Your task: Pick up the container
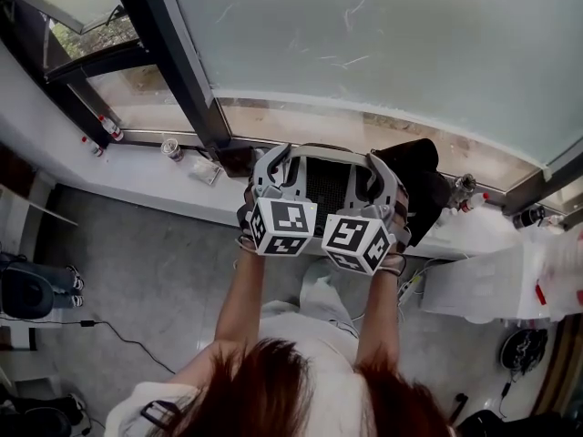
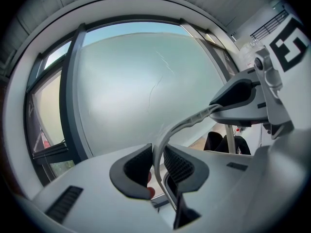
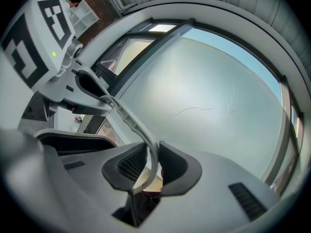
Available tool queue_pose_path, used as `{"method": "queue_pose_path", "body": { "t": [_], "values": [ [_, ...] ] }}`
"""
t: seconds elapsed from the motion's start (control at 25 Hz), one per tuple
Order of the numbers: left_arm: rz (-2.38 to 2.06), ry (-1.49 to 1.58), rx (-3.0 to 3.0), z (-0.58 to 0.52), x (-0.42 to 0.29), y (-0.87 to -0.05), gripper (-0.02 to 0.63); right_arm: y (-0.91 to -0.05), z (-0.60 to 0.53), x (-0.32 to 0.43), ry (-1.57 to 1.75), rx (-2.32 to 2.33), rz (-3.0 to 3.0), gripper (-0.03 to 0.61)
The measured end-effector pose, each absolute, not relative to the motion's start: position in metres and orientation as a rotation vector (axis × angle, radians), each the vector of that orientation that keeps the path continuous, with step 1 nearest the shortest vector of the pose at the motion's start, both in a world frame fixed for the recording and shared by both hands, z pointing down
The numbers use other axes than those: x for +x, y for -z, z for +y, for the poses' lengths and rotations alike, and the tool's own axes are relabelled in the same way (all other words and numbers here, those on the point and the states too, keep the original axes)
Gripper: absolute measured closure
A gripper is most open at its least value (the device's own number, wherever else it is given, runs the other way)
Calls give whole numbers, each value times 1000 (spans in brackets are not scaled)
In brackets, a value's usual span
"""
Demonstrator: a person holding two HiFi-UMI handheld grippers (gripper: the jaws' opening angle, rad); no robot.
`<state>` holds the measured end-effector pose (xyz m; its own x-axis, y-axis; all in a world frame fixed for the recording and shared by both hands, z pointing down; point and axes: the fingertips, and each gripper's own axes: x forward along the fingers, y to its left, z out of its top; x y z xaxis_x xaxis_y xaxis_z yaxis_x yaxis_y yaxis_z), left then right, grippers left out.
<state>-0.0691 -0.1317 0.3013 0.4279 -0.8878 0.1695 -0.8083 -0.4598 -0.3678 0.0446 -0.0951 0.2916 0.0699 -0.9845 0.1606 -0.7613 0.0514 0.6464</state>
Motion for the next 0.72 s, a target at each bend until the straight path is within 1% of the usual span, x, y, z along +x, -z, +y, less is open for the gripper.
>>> {"method": "queue_pose_path", "body": {
  "t": [0.72],
  "values": [
    [1474,363,-2408,-60,-104,-261,534,-250,-25,10,567,1793,-1747,491]
  ]
}}
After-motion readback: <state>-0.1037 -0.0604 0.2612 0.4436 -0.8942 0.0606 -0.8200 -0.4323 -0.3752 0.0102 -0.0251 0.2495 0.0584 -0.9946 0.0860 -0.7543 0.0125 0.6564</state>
